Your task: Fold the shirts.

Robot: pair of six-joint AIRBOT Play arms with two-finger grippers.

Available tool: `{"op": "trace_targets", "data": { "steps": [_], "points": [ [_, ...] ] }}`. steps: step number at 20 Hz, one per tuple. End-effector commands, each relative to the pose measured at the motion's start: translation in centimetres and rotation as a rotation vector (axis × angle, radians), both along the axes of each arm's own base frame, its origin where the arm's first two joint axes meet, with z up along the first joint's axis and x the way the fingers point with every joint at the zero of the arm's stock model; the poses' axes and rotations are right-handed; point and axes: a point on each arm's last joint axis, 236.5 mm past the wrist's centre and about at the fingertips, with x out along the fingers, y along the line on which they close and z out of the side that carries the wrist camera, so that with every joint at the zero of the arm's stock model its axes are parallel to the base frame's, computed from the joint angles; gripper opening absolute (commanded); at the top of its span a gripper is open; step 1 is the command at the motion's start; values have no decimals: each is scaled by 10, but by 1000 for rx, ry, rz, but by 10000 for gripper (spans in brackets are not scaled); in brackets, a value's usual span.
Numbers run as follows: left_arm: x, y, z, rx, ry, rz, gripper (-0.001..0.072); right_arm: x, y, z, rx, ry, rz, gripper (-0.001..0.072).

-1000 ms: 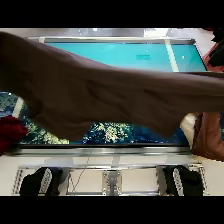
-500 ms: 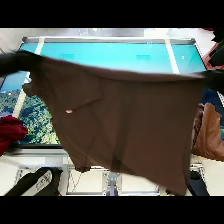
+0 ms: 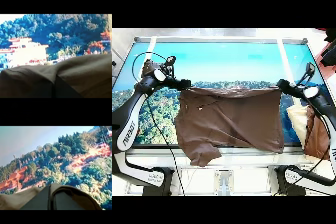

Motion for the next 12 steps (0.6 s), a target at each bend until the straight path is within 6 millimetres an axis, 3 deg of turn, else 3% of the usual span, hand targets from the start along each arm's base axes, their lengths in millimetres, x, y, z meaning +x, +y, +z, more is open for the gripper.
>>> {"op": "trace_targets", "data": {
  "steps": [1, 4, 6, 8, 10, 12],
  "points": [
    [32, 4, 19, 12, -91, 29, 15, 24, -5, 6, -49, -78, -21, 25],
    [36, 7, 77, 30, -201, 22, 16, 23, -4, 42, -101, -95, 45, 25],
    [25, 14, 114, 75, -258, 6, 16, 13, -5, 74, -195, -116, 100, 25],
    [7, 23, 134, 137, -258, -18, 15, 2, -7, 103, -231, -150, 111, 25],
    [-21, 21, 117, 149, -128, -66, 16, -10, -2, 107, -231, -127, 136, 25],
    [-51, 15, 81, 135, 20, -110, 16, -21, 10, 78, -206, -28, 186, 25]
  ]
}}
